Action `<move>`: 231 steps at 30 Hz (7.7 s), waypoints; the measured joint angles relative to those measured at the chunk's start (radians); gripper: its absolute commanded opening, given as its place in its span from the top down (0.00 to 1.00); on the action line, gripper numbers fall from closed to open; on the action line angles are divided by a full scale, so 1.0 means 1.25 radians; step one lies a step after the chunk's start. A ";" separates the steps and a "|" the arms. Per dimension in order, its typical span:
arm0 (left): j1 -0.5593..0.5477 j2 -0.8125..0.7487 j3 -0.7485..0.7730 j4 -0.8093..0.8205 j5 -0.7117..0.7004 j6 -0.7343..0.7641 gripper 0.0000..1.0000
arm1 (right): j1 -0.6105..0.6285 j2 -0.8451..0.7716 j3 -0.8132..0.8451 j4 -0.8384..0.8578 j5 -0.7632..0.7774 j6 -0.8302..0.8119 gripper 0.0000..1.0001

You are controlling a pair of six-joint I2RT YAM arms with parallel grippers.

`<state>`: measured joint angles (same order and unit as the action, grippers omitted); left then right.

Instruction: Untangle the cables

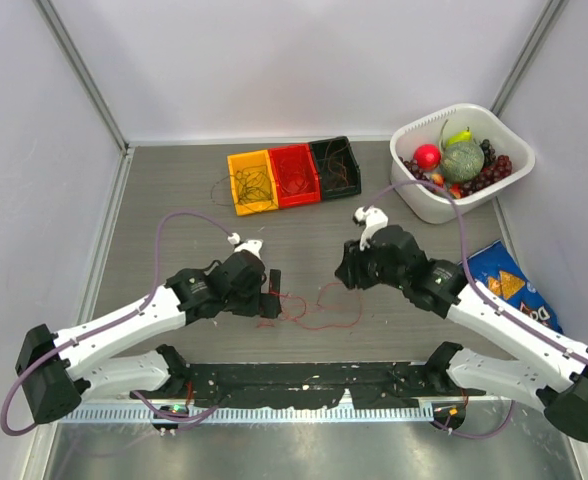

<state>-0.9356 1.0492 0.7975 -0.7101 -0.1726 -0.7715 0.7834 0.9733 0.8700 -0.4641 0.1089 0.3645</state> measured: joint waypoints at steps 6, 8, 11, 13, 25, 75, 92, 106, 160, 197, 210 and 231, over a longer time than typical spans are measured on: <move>0.000 0.030 -0.002 0.005 0.059 -0.002 0.07 | -0.001 -0.116 -0.139 0.074 -0.328 0.023 0.29; 0.001 0.030 -0.002 0.011 0.071 -0.003 0.07 | 0.000 -0.158 -0.174 0.142 -0.409 0.038 0.29; 0.002 0.030 -0.002 0.019 0.087 -0.005 0.07 | 0.001 -0.163 -0.216 0.246 -0.474 0.056 0.29; 0.002 0.030 -0.002 0.020 0.095 -0.005 0.07 | 0.003 -0.138 -0.232 0.303 -0.492 0.061 0.30; 0.002 0.020 -0.002 0.031 0.120 -0.005 0.06 | 0.064 0.074 -0.232 0.474 -0.491 0.034 0.65; 0.002 0.195 -0.159 0.620 0.083 0.016 0.19 | 0.022 0.058 0.566 0.012 -0.115 -0.017 0.99; 0.005 0.302 -0.340 0.931 0.189 -0.176 0.83 | 0.022 0.203 1.081 0.107 -0.094 -0.085 0.99; 0.005 -0.223 -0.300 0.477 -0.002 -0.112 1.00 | 0.020 0.280 0.798 0.328 0.085 -0.232 0.99; 0.005 -0.491 -0.154 0.083 -0.173 -0.042 0.07 | -0.211 0.787 0.964 0.682 -0.066 -0.217 0.99; 0.005 -0.482 -0.136 0.061 -0.164 -0.032 0.05 | -0.217 0.772 0.407 0.738 -0.103 -0.056 0.99; 0.005 -0.435 -0.136 0.069 -0.146 -0.032 0.05 | -0.217 0.940 0.526 0.622 -0.044 0.022 0.99; 0.005 -0.445 -0.139 0.074 -0.103 -0.112 0.01 | -0.215 0.996 0.859 0.140 -0.011 -0.013 0.40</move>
<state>-0.9291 0.4931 0.6239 -0.6182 -0.3016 -0.9115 0.5152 2.2189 1.9442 -0.2890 0.0956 0.3489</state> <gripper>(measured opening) 0.954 0.555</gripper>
